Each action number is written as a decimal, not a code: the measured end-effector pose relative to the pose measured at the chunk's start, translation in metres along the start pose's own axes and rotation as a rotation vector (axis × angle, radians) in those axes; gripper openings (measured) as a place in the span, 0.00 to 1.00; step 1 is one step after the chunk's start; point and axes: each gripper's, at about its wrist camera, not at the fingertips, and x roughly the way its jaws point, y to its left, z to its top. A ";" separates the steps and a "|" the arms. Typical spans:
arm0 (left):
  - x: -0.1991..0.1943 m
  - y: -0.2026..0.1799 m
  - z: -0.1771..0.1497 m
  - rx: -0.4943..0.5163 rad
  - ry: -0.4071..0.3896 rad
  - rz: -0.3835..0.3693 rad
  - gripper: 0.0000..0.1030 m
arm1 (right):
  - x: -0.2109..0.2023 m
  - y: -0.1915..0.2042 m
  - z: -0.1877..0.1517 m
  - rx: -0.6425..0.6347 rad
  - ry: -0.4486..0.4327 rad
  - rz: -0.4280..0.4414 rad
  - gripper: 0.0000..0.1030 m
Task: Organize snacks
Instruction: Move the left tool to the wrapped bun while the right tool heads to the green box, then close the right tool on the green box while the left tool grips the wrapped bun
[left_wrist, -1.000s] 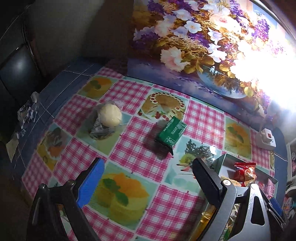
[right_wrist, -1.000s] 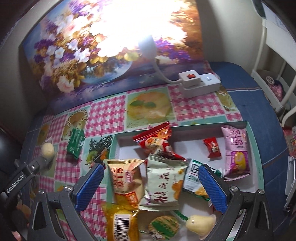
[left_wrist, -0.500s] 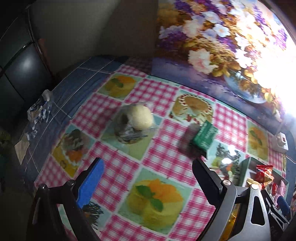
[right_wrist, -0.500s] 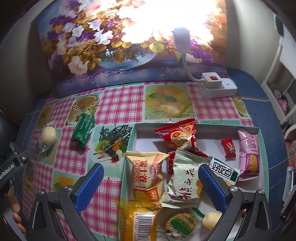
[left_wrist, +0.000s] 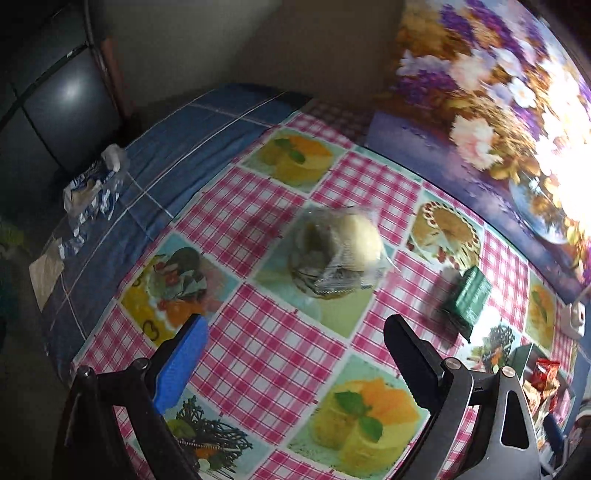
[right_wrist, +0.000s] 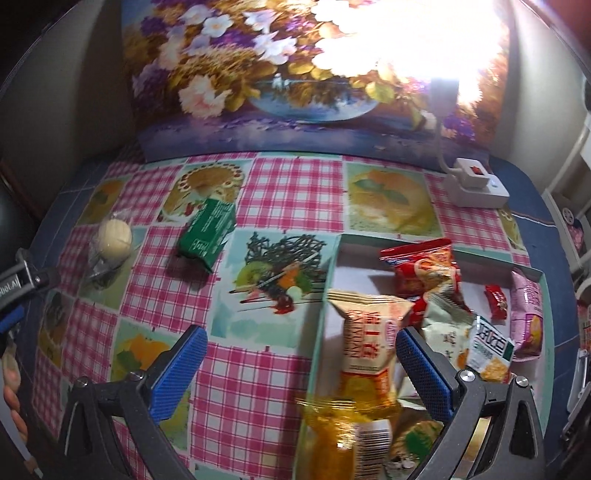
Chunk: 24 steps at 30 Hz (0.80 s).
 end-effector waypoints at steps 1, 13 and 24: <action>0.001 0.002 0.001 -0.008 0.001 -0.005 0.93 | 0.003 0.004 0.000 -0.007 0.006 0.001 1.00; 0.032 0.023 0.015 -0.068 0.032 -0.062 0.93 | 0.026 0.039 0.008 -0.065 0.023 0.062 1.00; 0.051 0.023 0.030 -0.085 -0.016 -0.143 0.93 | 0.053 0.056 0.031 -0.057 -0.010 0.125 1.00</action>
